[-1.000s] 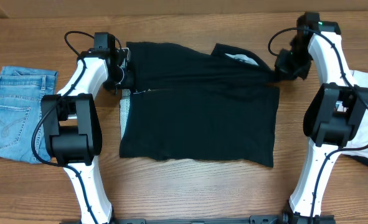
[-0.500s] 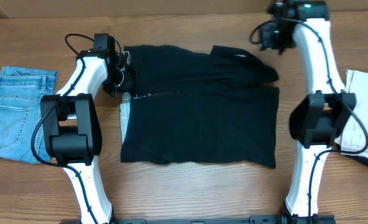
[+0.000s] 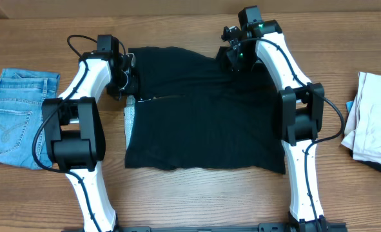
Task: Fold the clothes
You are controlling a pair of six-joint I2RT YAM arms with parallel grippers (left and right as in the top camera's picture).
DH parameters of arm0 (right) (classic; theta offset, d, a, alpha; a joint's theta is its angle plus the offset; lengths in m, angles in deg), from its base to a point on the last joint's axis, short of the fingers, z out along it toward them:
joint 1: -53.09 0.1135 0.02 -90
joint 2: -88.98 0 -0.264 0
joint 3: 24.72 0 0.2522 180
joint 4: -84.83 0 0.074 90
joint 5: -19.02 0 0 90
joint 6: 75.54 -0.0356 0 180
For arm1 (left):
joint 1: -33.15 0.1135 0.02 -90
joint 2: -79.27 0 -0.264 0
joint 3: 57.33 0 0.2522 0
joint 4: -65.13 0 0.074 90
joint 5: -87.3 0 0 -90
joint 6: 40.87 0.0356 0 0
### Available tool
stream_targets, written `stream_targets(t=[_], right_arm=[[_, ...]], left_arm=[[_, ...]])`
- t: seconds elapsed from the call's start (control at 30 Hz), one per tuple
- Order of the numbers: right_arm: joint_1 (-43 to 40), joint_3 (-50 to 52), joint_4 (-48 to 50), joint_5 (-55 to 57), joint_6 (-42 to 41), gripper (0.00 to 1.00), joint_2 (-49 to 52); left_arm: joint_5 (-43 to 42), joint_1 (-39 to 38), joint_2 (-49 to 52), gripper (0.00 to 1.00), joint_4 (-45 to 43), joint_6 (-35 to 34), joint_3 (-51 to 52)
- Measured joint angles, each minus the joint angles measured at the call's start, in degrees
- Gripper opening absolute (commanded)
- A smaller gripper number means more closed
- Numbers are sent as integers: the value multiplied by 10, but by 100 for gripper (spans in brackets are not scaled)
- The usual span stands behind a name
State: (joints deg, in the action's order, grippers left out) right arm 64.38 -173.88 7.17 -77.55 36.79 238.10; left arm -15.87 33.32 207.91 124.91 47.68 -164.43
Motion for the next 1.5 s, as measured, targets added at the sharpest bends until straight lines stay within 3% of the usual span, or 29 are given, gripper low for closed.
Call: stream_targets(t=[0.13,0.3,0.63,0.7,0.8,0.9,1.0,1.1,1.2,1.27,1.33,1.43,1.5], right_arm=[[2,-4,-1,11,-18,61,0],[2,-25,15,28,-21,65,-12],[8,-30,-7,15,130,71,-21],[8,-30,7,15,141,63,-21],[8,-30,9,14,151,37,-21],[7,-30,5,15,151,4,-21],[7,-30,7,18,141,4,-21],[3,-30,46,70,43,4,-21],[-27,-30,49,147,-106,4,-21],[-85,-30,17,184,-243,4,-21],[-130,-30,-5,164,-312,5,-21],[-160,-29,-17,119,-369,36,-21],[-173,-29,-12,110,-372,42,-21]], left_arm=[[0,0,0,5,0,0,0],[0,0,0,5,0,0,0],[0,0,0,5,0,0,0],[0,0,0,5,0,0,0],[0,0,0,5,0,0,0],[0,0,0,5,0,0,0],[0,0,0,5,0,0,0],[0,0,0,5,0,0,0],[0,0,0,4,0,0,0],[0,0,0,4,0,0,0],[0,0,0,4,0,0,0],[-21,-3,0,4,10,0,0],[-26,-3,1,5,10,0,0]])
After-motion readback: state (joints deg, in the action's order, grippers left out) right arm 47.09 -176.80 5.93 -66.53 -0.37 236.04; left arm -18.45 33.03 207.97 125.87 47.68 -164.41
